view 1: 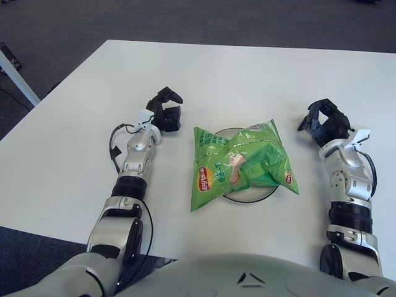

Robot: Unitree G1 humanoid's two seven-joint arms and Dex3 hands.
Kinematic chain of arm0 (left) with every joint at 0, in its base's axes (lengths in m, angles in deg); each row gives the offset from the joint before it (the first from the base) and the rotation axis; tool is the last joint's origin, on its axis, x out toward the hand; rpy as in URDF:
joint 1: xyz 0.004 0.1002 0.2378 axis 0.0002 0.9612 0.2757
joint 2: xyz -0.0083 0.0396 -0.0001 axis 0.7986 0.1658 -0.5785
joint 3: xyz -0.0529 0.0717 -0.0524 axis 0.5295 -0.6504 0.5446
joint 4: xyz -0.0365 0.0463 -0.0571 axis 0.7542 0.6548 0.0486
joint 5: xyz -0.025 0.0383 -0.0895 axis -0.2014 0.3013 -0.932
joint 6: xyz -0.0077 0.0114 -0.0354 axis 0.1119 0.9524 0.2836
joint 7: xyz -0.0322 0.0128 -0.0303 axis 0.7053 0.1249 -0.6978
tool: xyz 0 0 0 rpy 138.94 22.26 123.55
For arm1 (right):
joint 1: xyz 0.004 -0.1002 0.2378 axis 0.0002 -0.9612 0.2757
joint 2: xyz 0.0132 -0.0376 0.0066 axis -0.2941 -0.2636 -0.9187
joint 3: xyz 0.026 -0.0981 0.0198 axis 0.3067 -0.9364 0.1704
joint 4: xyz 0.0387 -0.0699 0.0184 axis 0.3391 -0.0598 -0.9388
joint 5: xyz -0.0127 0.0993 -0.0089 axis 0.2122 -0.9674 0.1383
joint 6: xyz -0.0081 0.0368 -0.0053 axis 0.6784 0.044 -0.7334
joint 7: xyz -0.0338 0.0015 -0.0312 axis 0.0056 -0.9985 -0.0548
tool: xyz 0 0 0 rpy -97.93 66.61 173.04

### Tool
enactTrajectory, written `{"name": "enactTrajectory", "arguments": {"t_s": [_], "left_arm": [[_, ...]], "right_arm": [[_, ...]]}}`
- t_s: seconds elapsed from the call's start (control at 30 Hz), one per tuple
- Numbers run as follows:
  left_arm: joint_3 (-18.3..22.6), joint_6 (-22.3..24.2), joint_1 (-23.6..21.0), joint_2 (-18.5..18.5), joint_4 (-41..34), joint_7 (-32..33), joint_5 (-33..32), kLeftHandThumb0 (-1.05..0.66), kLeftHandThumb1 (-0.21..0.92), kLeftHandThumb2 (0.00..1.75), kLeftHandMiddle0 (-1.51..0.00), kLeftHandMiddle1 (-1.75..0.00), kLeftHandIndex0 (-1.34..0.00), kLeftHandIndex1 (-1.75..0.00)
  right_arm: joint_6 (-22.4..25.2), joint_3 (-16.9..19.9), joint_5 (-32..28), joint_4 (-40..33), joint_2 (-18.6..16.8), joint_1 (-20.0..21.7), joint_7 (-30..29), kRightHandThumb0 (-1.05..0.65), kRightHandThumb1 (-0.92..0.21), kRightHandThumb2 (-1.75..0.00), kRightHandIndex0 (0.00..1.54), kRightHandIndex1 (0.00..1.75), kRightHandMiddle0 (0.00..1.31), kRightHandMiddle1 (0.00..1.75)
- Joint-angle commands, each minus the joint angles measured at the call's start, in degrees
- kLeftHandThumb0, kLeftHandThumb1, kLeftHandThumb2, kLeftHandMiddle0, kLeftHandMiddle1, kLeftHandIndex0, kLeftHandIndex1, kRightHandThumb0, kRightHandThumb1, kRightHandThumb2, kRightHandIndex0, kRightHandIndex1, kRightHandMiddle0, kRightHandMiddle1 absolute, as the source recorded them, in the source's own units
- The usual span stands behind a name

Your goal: Put the snack into the plate.

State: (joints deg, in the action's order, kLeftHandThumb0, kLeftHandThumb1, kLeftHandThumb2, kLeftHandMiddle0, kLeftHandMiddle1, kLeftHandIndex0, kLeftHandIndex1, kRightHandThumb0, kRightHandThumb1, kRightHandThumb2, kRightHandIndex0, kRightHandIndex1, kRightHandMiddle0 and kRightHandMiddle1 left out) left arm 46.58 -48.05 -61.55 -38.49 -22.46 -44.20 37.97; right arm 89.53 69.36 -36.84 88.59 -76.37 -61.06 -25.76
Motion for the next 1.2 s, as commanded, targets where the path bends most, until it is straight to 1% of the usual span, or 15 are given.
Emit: {"name": "enactTrajectory", "arguments": {"t_s": [0.0,0.1,0.23,0.47,0.57,0.83,0.9,0.93,1.0,1.1,1.17], "left_arm": [[-0.2,0.2,4.0,-0.9,1.8,-0.3,0.3,-0.45,0.39,1.22,-1.19,-1.75,-0.55,-1.75],[-0.1,0.0,4.3,-1.1,1.6,0.0,0.3,-0.46,0.39,1.23,-1.19,-1.75,-0.56,-1.75],[-0.1,0.0,4.3,-1.1,1.6,0.1,0.5,-0.46,0.38,1.24,-1.2,-1.75,-0.56,-1.75],[-0.2,0.6,4.8,-1.1,0.7,-0.2,0.3,-0.46,0.38,1.24,-1.19,-1.75,-0.56,-1.75],[-0.2,0.9,5.1,-1.1,0.3,-0.1,0.3,-0.46,0.38,1.24,-1.19,-1.75,-0.56,-1.75],[-0.3,1.5,5.6,-1.1,-0.7,-0.2,0.4,-0.45,0.4,1.22,-1.19,-1.75,-0.55,-1.75],[-0.3,1.4,5.6,-1.2,-0.8,-0.3,0.3,-0.45,0.4,1.21,-1.19,-1.75,-0.55,-1.75],[-0.4,1.4,5.7,-1.2,-1.0,-0.3,0.3,-0.45,0.4,1.21,-1.19,-1.75,-0.55,-1.75],[-0.5,1.4,5.8,-1.1,-1.2,-0.3,0.4,-0.45,0.4,1.21,-1.19,-1.75,-0.54,-1.75],[-0.6,1.9,5.9,-1.1,-1.5,-0.3,0.5,-0.45,0.4,1.21,-1.19,-1.75,-0.54,-1.75],[-0.6,2.1,5.9,-1.0,-1.6,-0.3,0.5,-0.45,0.41,1.2,-1.18,-1.75,-0.54,-1.75]], "right_arm": [[-2.0,-1.8,4.0,3.5,-2.5,-4.4,-3.2,-0.48,-0.33,-1.3,1.15,1.75,0.61,1.75],[-8.7,-2.6,6.9,6.0,-2.8,-4.5,-5.2,-0.48,-0.32,-1.32,1.21,1.75,0.61,1.75],[-15.4,-3.1,8.6,9.3,-2.9,-4.0,-6.2,-0.49,-0.28,-1.37,1.29,1.75,0.64,1.75],[-23.8,-3.7,9.3,12.9,-2.5,-3.8,-5.2,-0.53,-0.19,-1.47,1.37,1.75,0.72,1.75],[-25.6,-4.0,9.1,13.9,-2.2,-3.9,-4.4,-0.54,-0.15,-1.52,1.38,1.75,0.75,1.75],[-28.7,-4.8,9.2,15.8,-1.5,-4.4,-2.9,-0.55,-0.14,-1.54,1.39,1.75,0.76,1.75],[-29.5,-5.9,11.6,16.4,-1.0,-4.6,-4.2,-0.55,-0.15,-1.52,1.39,1.75,0.75,1.75],[-30.0,-7.0,14.4,16.0,-0.7,-5.1,-5.9,-0.54,-0.16,-1.51,1.39,1.75,0.74,1.75],[-30.5,-8.3,17.5,15.5,-0.4,-5.6,-7.9,-0.53,-0.18,-1.48,1.39,1.75,0.73,1.75],[-30.1,-10.4,23.1,14.9,1.2,-6.1,-10.7,-0.53,-0.19,-1.47,1.39,1.75,0.72,1.75],[-29.7,-11.5,25.4,14.7,2.1,-6.3,-11.5,-0.53,-0.2,-1.46,1.39,1.75,0.71,1.75]]}}
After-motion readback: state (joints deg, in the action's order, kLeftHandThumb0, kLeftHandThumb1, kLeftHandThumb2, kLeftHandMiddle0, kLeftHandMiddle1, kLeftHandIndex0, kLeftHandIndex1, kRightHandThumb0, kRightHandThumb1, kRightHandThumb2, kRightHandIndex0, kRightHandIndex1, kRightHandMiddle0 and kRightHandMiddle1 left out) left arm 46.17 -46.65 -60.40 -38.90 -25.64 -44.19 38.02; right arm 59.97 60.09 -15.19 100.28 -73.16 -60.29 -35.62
